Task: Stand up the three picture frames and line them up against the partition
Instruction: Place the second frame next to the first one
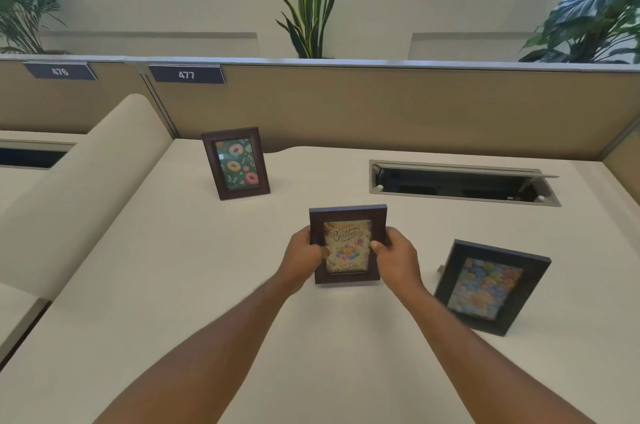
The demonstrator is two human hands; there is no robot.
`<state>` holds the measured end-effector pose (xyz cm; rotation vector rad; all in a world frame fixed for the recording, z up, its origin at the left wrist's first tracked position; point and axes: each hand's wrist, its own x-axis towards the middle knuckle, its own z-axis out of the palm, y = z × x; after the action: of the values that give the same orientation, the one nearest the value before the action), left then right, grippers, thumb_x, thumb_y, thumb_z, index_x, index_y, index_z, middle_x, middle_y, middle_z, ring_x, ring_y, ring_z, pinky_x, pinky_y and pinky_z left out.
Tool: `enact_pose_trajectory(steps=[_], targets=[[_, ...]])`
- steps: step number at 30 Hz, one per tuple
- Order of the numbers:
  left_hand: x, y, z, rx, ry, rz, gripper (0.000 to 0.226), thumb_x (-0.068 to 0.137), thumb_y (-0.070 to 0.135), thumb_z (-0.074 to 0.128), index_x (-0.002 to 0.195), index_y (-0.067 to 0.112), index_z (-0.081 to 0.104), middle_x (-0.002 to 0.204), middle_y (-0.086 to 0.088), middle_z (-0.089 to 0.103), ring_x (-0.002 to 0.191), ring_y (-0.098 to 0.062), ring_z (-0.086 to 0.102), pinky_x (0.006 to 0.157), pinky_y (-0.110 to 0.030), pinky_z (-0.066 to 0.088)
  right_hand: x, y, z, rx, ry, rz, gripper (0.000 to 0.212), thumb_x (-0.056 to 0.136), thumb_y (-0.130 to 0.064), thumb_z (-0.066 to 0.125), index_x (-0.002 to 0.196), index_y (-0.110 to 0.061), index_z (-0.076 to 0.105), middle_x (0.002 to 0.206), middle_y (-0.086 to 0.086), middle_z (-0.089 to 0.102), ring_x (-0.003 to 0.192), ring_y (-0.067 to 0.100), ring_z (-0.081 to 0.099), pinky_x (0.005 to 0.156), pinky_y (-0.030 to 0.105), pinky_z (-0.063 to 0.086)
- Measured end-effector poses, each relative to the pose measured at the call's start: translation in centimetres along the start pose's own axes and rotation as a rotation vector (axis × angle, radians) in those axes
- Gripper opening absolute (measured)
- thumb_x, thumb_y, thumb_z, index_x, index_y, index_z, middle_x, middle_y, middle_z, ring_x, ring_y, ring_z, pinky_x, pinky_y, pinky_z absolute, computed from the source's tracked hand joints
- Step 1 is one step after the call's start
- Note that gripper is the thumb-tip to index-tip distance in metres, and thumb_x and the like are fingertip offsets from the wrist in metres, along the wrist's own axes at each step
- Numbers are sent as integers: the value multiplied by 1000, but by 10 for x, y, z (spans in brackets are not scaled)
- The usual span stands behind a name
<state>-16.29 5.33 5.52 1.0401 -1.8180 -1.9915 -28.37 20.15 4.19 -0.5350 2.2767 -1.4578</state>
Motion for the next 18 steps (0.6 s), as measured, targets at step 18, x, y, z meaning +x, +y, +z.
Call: enact_pose_trajectory(steps=[18], targets=[[156, 72, -87, 1, 72, 81, 45, 77, -19, 55, 98, 19, 66, 103, -2, 74, 101, -17, 69, 78, -32, 58, 166, -83, 92, 5, -8, -84, 14, 93, -14, 57, 105, -18, 63, 98, -2, 66, 91, 16, 61, 64, 24, 46]])
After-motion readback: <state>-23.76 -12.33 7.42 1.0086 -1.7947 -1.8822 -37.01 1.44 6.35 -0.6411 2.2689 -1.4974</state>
